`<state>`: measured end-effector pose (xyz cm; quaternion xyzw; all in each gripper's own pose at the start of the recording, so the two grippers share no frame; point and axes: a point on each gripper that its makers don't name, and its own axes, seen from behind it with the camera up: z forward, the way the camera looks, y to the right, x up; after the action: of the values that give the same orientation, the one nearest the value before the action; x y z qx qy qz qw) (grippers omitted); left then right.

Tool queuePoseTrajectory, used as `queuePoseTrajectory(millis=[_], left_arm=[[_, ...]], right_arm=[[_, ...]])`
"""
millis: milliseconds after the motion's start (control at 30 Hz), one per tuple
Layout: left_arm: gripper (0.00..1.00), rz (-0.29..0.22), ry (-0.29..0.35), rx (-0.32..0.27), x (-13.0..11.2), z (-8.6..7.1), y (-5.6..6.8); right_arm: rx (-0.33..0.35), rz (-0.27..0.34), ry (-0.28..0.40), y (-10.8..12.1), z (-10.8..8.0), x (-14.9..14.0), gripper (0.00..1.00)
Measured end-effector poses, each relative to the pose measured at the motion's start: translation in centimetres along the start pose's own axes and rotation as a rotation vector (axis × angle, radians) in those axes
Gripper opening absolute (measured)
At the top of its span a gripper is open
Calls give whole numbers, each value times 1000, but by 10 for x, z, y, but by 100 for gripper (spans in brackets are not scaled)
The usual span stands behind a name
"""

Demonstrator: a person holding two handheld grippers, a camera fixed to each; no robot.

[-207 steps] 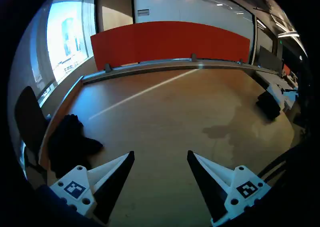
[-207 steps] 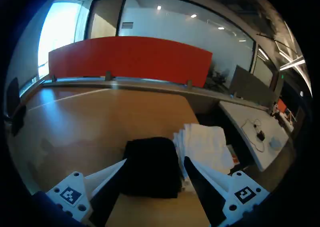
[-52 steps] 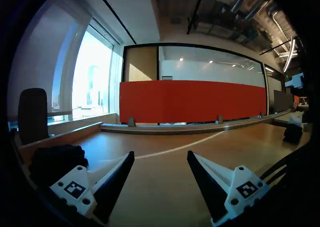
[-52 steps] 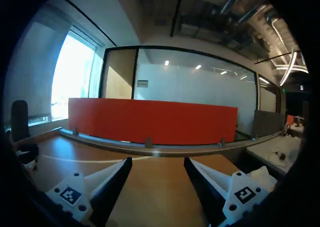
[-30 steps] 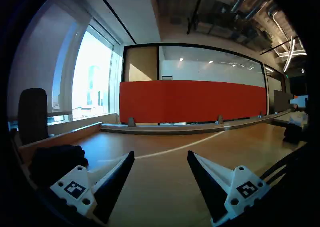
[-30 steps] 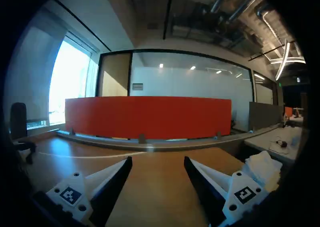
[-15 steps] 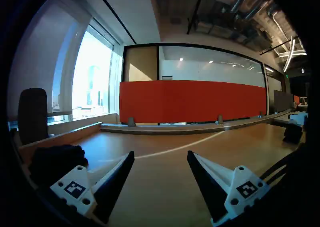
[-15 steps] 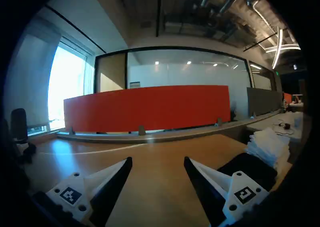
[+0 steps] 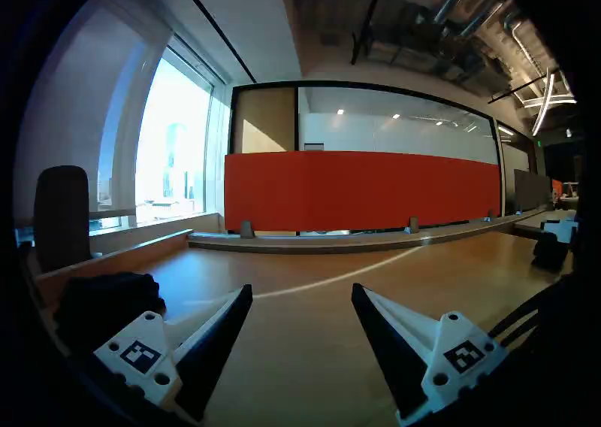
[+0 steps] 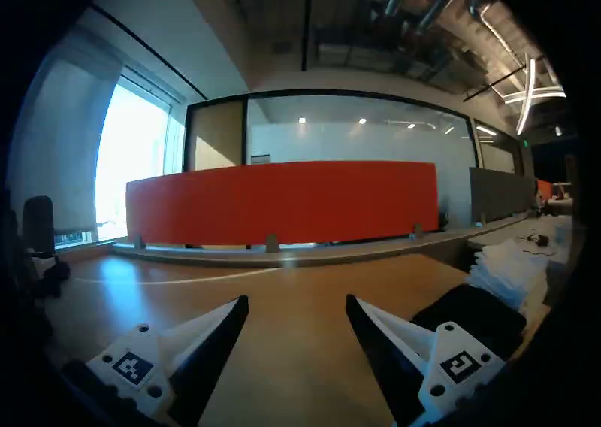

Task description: Fold towel

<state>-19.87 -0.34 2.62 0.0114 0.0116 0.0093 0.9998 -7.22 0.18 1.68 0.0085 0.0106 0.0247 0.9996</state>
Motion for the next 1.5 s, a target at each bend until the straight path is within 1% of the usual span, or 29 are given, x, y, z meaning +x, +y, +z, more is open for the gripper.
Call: queuePoseTrajectory(millis=[467, 733, 1500], left_arm=[[98, 0, 0, 0, 0, 0, 0], [98, 0, 0, 0, 0, 0, 0], [98, 0, 0, 0, 0, -1, 0]], right_arm=[[10, -28, 8, -7, -4, -6, 100], [5, -44, 9, -7, -6, -6, 100], [4, -45, 6, -8, -6, -8, 100]])
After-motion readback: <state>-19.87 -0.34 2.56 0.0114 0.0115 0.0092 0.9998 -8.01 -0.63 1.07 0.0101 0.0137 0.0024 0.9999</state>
